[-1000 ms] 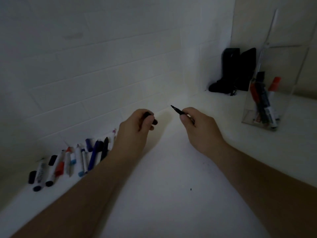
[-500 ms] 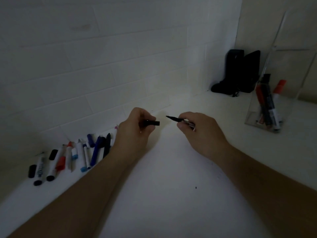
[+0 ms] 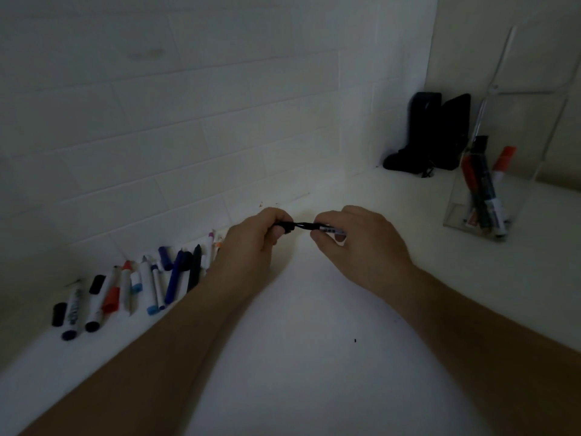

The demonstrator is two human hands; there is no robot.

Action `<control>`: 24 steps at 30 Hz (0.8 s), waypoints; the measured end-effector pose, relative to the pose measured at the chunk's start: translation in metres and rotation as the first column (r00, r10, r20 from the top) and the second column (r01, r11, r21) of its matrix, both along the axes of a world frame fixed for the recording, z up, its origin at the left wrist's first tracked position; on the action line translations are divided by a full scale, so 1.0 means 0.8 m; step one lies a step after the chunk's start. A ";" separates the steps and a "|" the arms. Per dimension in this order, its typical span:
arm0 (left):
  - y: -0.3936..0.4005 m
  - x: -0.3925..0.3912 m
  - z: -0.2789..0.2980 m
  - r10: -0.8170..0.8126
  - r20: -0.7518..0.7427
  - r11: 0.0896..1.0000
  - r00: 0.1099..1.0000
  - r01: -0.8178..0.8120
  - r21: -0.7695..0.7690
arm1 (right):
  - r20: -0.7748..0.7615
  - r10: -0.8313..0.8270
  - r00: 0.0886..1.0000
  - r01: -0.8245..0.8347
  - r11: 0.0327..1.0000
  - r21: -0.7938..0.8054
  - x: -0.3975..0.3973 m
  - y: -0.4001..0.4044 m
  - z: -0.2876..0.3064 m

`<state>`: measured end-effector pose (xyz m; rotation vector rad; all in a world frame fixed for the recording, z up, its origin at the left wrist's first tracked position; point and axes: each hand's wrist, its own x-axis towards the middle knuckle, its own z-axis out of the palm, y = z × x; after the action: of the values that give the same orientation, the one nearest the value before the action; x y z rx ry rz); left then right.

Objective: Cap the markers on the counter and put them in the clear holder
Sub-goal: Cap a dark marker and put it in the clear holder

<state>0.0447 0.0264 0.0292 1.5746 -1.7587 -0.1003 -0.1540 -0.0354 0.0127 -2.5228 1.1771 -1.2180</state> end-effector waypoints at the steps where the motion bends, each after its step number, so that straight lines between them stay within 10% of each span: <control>1: 0.000 -0.001 0.000 -0.008 0.018 1.000 1.000 0.008 -0.001 | -0.019 0.004 1.000 -0.004 1.000 -0.012 0.000 0.001 0.001; 10: -0.010 -0.004 -0.002 0.004 0.334 1.000 0.942 0.002 -0.018 | -0.206 -0.032 0.978 -0.006 0.983 -0.184 0.000 0.004 0.008; 24: -0.016 -0.012 -0.015 0.005 0.355 0.995 0.935 0.029 -0.093 | -0.211 0.045 0.976 -0.049 0.999 -0.018 -0.001 0.000 0.002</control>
<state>0.0348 0.0133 0.0172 1.5839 -2.0146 0.2782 -0.1545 -0.0352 0.0141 -2.7354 1.1419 -0.9778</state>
